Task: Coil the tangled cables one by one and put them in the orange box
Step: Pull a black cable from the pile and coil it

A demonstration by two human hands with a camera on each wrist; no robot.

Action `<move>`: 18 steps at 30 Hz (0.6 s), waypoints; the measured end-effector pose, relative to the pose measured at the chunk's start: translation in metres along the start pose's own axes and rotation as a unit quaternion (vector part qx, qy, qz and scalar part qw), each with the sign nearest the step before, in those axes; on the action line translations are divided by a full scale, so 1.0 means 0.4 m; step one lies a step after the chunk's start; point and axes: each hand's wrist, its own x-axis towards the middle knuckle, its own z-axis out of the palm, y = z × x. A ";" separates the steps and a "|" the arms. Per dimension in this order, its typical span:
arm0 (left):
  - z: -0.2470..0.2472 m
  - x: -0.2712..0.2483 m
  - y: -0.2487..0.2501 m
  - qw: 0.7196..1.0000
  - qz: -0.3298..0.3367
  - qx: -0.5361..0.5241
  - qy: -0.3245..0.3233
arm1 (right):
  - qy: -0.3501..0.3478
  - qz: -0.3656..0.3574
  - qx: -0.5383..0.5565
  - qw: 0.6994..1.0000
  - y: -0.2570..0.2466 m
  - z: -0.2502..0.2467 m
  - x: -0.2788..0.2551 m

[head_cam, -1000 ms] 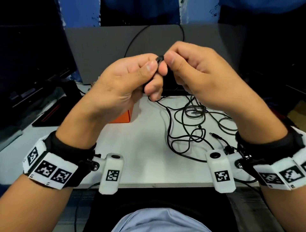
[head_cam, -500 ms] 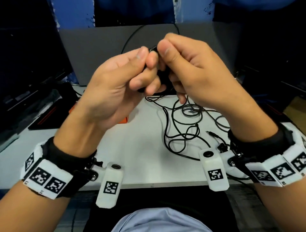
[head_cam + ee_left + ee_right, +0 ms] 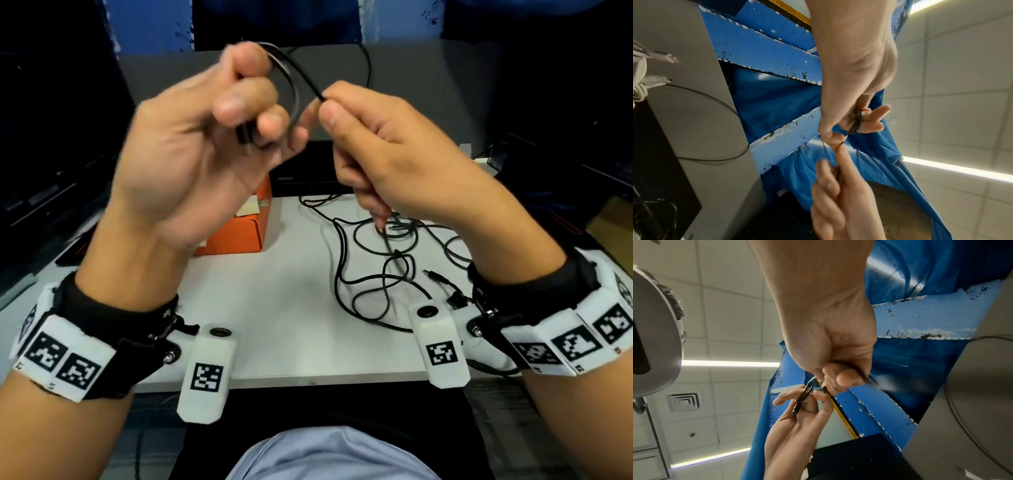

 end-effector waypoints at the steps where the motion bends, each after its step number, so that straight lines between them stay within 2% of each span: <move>1: -0.008 0.001 0.004 0.999 0.015 -0.025 0.029 | -0.028 0.020 -0.016 0.999 0.005 0.003 -0.002; 4: -0.019 0.010 -0.004 0.991 0.074 -0.005 0.112 | -0.128 0.056 -0.103 0.985 0.017 0.032 -0.007; 6: -0.022 0.019 -0.020 0.974 0.124 0.110 0.152 | -0.190 0.040 -0.149 0.970 0.017 0.056 -0.012; 9: -0.029 0.026 -0.041 0.903 0.158 0.357 0.178 | -0.208 0.006 -0.121 0.971 0.008 0.063 -0.014; 12: -0.034 0.026 -0.055 0.836 0.150 0.498 0.174 | -0.191 -0.019 -0.046 0.980 -0.010 0.035 -0.021; 14: -0.035 0.020 -0.052 0.815 0.130 0.547 0.140 | -0.150 -0.040 -0.013 0.988 -0.020 0.009 -0.028; 16: -0.029 0.013 -0.040 0.824 0.087 0.556 0.067 | -0.068 -0.067 0.024 0.995 -0.022 -0.013 -0.030; 18: -0.019 0.006 -0.030 0.863 0.045 0.503 -0.006 | 0.030 -0.069 0.042 0.996 -0.012 -0.024 -0.019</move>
